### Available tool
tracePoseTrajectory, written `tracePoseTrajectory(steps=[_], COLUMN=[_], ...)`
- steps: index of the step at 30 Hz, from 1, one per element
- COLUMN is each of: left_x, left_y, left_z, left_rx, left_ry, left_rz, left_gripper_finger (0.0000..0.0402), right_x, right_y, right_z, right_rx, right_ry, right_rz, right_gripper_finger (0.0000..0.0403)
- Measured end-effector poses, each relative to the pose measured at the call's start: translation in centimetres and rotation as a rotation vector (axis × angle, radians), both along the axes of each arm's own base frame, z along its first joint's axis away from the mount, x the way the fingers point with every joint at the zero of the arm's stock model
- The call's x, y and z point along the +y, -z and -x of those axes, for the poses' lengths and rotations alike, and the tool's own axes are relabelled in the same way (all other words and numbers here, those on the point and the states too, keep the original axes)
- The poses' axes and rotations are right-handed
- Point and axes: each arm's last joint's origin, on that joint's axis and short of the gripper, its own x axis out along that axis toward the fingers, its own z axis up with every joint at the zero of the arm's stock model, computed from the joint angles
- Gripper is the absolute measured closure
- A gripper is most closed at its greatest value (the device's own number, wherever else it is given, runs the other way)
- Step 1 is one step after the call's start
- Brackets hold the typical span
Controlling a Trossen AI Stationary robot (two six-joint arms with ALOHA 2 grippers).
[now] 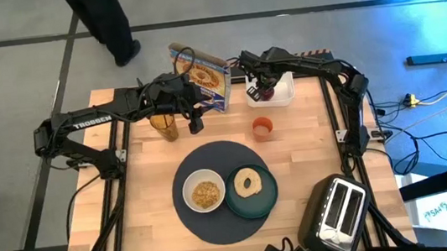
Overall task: Arrange a breakfast setting
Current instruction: Put the apple from the white bin on the green plate
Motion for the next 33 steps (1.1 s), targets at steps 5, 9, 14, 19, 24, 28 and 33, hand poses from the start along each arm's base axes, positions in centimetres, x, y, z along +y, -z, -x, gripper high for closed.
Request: tracePoseTrajectory(steps=[5, 9, 14, 19, 24, 28, 33], left_x=[0.0, 0.0, 0.0, 0.0, 0.0, 0.0, 0.0], left_y=[0.0, 0.0, 0.0, 0.0, 0.0, 0.0, 0.0], left_z=[0.0, 0.0, 0.0, 0.0, 0.0, 0.0, 0.0], left_rx=[0.003, 0.01, 0.014, 0.016, 0.016, 0.016, 0.008], left_ry=[0.005, 0.012, 0.015, 0.007, 0.007, 0.007, -0.01], left_rz=[-0.008, -0.027, -0.038, -0.043, -0.044, -0.044, -0.02], left_gripper_finger=[0.027, 0.027, 0.027, 0.027, 0.027, 0.027, 0.027], right_x=[0.0, 0.0, 0.1, 0.3, 0.2, -0.3, -1.0], right_y=[0.0, 0.0, 0.0, -1.2, -5.1, -7.4, -7.2], right_z=[0.0, 0.0, 0.0, 0.3, 0.2, -0.2, -0.1], right_rx=[0.0, 0.01, 0.005, 0.033, 0.059, 0.067, -0.009], right_ry=[0.0, -0.021, -0.023, -0.038, -0.216, -0.46, -0.842], right_rz=[0.0, -0.006, -0.014, -0.055, -0.042, 0.018, -0.074], right_gripper_finger=[0.0347, 0.0347, 0.0347, 0.0347, 0.0347, 0.0347, 0.0347])
